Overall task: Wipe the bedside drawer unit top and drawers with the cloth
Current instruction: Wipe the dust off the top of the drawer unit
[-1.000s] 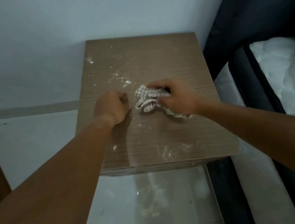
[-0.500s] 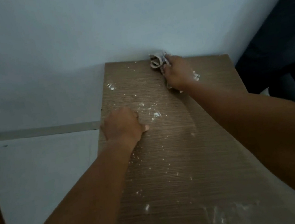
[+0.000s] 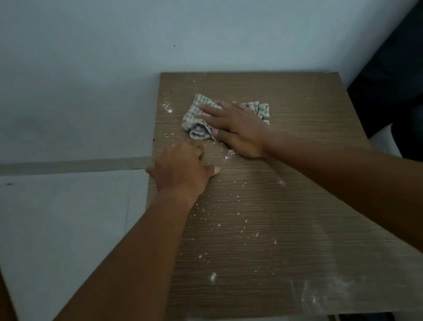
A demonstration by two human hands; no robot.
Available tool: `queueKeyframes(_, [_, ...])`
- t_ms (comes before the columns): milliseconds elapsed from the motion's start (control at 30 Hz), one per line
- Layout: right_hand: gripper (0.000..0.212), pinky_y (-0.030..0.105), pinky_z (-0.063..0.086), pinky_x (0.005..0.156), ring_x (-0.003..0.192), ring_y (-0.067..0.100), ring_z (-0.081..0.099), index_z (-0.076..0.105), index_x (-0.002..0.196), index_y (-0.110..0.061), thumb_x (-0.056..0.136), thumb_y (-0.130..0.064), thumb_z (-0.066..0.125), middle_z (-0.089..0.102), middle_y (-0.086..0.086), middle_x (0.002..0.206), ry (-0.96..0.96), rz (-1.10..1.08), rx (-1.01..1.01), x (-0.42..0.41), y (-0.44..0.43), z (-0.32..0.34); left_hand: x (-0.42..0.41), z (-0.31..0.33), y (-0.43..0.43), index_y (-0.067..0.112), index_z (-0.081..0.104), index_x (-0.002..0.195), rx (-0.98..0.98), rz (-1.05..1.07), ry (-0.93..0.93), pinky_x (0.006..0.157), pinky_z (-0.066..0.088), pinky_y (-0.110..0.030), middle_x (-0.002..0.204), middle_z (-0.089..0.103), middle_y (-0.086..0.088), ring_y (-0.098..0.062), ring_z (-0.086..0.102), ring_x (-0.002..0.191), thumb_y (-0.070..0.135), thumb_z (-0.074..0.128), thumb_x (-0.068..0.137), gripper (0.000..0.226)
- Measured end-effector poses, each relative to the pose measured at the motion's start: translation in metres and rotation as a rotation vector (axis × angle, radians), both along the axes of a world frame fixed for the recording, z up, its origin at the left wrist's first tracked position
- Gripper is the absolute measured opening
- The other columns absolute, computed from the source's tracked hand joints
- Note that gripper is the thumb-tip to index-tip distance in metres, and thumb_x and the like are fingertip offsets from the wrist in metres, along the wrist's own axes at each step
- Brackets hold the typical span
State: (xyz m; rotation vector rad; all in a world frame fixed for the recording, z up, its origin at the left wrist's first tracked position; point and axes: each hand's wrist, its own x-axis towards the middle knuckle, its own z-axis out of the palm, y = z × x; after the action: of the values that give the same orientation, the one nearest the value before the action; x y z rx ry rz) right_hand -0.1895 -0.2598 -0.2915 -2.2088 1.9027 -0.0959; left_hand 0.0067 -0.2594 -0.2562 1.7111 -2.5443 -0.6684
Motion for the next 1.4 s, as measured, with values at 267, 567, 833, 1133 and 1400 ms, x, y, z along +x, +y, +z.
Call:
queueKeyframes(267, [0.049, 0.038, -0.002, 0.122, 0.153, 0.013, 0.0, 0.016, 0.155, -0.04, 0.106, -0.043, 0.022, 0.01, -0.017, 0.164, -0.03, 0.125, 0.037, 0.023, 0.103, 0.004, 0.039, 0.005, 0.03, 0.012, 0.069, 0.118, -0.027, 0.017, 0.235, 0.094, 0.047, -0.036, 0.117, 0.066, -0.009, -0.029, 0.058, 0.111, 0.031, 0.075, 0.085, 0.039])
queueKeyframes(567, [0.049, 0.039, 0.009, 0.123, 0.152, 0.017, 0.015, 0.034, 0.151, -0.034, 0.104, -0.024, 0.041, 0.025, -0.015, 0.16, -0.219, 0.243, 0.005, 0.049, 0.193, 0.0, 0.046, 0.005, 0.059, 0.01, 0.059, 0.092, 0.045, 0.235, 0.198, 0.078, 0.041, -0.03, 0.107, 0.06, -0.01, -0.027, 0.057, 0.097, 0.038, 0.082, 0.076, 0.04])
queueKeyframes(833, [0.034, 0.015, 0.04, 0.105, 0.12, 0.01, 0.06, 0.064, 0.129, -0.018, 0.098, -0.021, 0.051, 0.065, 0.001, 0.13, -0.387, 0.179, -0.21, 0.056, 0.188, 0.018, 0.042, 0.01, 0.059, 0.009, 0.065, 0.098, 0.06, 0.382, 0.188, 0.07, 0.039, -0.03, 0.102, 0.066, -0.01, -0.022, 0.054, 0.083, 0.039, 0.084, 0.075, 0.043])
queueKeyframes(1133, [0.032, 0.016, 0.042, 0.065, 0.074, 0.001, 0.059, 0.071, 0.12, -0.025, 0.095, -0.014, 0.054, 0.066, -0.014, 0.084, -0.515, -0.362, -0.353, 0.044, 0.006, 0.06, 0.053, 0.011, 0.026, 0.009, 0.071, 0.092, 0.098, 0.457, 0.261, 0.073, 0.042, -0.026, 0.095, 0.071, -0.008, -0.022, 0.061, 0.083, 0.036, 0.083, 0.076, 0.033])
queueKeyframes(1400, [0.032, 0.031, 0.043, 0.092, 0.116, 0.031, 0.058, 0.064, 0.125, -0.014, 0.099, -0.019, 0.046, 0.066, 0.013, 0.124, -0.351, -0.536, -0.324, 0.019, -0.099, 0.03, 0.06, 0.004, 0.021, 0.014, 0.07, 0.091, 0.057, 0.373, 0.289, 0.072, 0.04, -0.022, 0.098, 0.071, -0.001, -0.02, 0.065, 0.088, 0.038, 0.08, 0.079, 0.029])
